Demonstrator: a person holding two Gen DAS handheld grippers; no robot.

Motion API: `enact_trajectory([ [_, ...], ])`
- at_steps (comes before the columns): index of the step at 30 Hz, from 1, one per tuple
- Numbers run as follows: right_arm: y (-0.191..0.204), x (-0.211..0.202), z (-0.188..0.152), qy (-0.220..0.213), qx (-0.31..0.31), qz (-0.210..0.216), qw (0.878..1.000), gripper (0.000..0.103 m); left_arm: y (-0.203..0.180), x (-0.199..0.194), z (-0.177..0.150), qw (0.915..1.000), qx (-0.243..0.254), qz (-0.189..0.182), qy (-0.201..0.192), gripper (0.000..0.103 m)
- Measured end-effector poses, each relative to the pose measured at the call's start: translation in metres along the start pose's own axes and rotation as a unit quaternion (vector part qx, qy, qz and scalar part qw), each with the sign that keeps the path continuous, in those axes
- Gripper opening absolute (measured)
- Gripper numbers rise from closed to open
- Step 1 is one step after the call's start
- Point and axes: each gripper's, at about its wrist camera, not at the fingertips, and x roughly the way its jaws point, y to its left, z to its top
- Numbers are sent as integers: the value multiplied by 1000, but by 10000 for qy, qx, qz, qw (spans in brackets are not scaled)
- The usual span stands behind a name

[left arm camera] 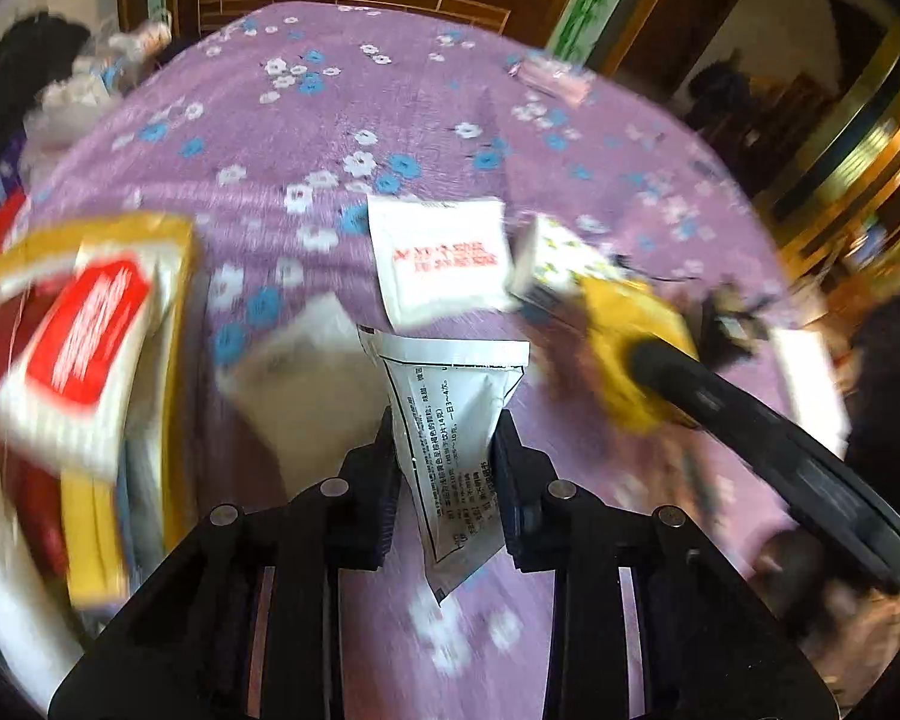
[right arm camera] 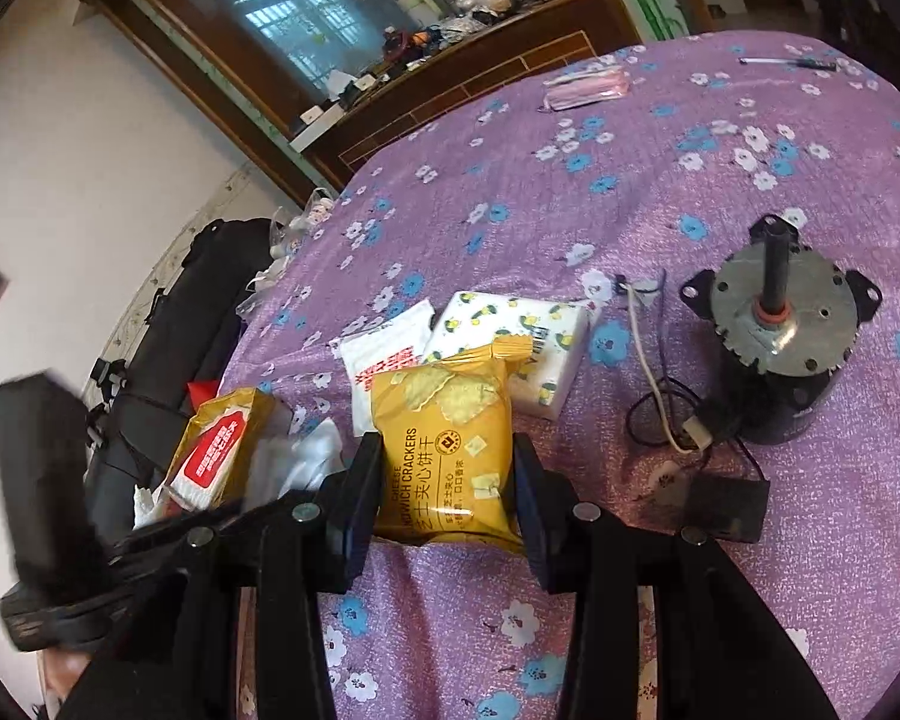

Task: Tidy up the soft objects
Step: 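Carry leaflet and cracker bag into the tray and open both tools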

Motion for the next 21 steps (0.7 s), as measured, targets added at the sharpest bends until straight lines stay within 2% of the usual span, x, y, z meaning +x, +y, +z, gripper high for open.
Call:
enact_trajectory([
  [4, 12, 0, -2, -14, -272, 151, 9995, 41, 12, -35, -35, 9990, -196, -401, -58, 27],
  [9, 35, -4, -16, -107, -727, 382, 9966, 41, 36, -80, -78, 9975, -330, -617, -79, 27],
  [11, 42, -8, -25, -178, -751, 509, 9957, 41, 57, -109, -88, 9963, -463, -657, -298, 27],
  [14, 63, -25, -42, -294, -723, 767, 9940, 41, 86, -143, -92, 9944, -682, -499, -636, 27],
  [17, 102, -41, -64, -331, -880, 1140, 9890, 41, 123, -173, -92, 9901, -1003, -318, -929, 27],
  [21, 150, -40, -89, -62, -1196, 1596, 9799, 41, 164, -194, -89, 9824, -1400, -154, -1229, 27],
])
